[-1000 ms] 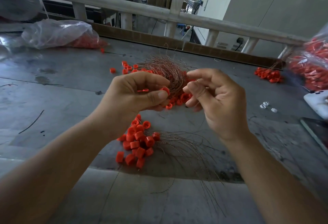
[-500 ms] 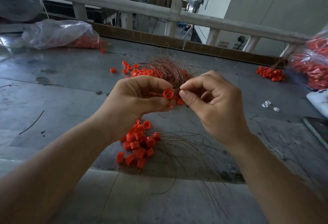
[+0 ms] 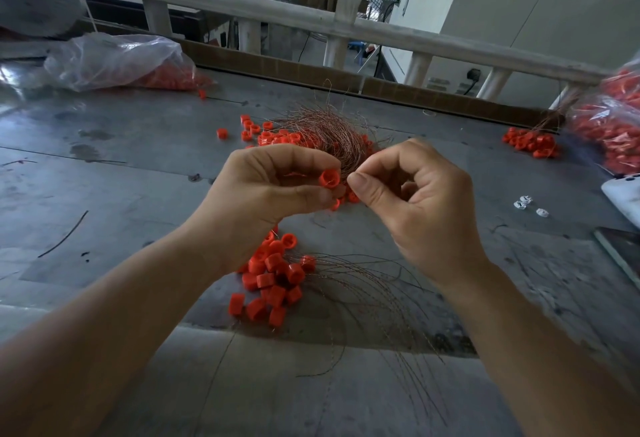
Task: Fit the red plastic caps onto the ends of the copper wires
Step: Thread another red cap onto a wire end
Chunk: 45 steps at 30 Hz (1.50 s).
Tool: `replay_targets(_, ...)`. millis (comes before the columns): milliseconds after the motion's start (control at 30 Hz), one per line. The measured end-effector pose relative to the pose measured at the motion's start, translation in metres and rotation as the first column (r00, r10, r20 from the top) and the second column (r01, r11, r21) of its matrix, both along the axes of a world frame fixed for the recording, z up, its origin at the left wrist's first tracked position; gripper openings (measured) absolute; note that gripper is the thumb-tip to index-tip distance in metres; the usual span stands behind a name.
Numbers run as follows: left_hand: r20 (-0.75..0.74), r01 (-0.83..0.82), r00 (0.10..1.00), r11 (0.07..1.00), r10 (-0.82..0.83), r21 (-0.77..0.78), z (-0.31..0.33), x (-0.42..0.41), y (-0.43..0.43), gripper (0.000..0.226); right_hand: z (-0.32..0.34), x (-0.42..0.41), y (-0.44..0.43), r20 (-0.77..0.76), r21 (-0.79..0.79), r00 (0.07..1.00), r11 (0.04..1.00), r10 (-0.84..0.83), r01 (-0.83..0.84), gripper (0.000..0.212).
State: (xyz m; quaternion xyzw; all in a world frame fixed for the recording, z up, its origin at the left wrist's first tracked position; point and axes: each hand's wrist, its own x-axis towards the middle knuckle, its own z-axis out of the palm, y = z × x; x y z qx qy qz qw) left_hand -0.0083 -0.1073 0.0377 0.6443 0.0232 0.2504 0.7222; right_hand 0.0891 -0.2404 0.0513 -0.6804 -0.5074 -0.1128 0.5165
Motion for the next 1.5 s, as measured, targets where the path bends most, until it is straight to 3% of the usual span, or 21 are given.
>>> replay_targets(233, 0.027, -0.069, 0.997, 0.992, 0.067, 0.103, 0.0005, -0.0002, -0.0044, 0.027, -0.0030, -0.0046, 0.0027, -0.070, -0.037, 0.997, 0.999, 0.024, -0.027, 0.012)
replay_targets(567, 0.068, -0.142, 0.989, 0.980, 0.133, 0.136, 0.0015, -0.0011, -0.0065, 0.030, -0.0035, -0.0060, 0.0018, -0.089, -0.088, 0.995, 0.995, 0.035, -0.043, 0.011)
replay_targets(967, 0.060, 0.037, 0.998, 0.999, -0.036, -0.021, 0.0008, -0.0025, -0.0019, 0.025, -0.0014, -0.0017, -0.0008, -0.134, -0.060, 0.991, 0.998, -0.003, -0.005, 0.009)
replay_targets(1333, 0.033, -0.009, 0.999, 0.999, 0.010, -0.032, 0.0023, -0.0037, -0.0042, 0.027, -0.0004, -0.0028, -0.0026, -0.144, -0.080, 0.990, 0.997, 0.005, -0.017, 0.006)
replay_targets(1500, 0.053, 0.035, 0.998, 0.996, -0.030, -0.087, 0.0030, -0.0039, -0.0046, 0.027, 0.0019, -0.0032, -0.0035, -0.209, -0.077, 0.976, 0.994, 0.058, -0.076, 0.015)
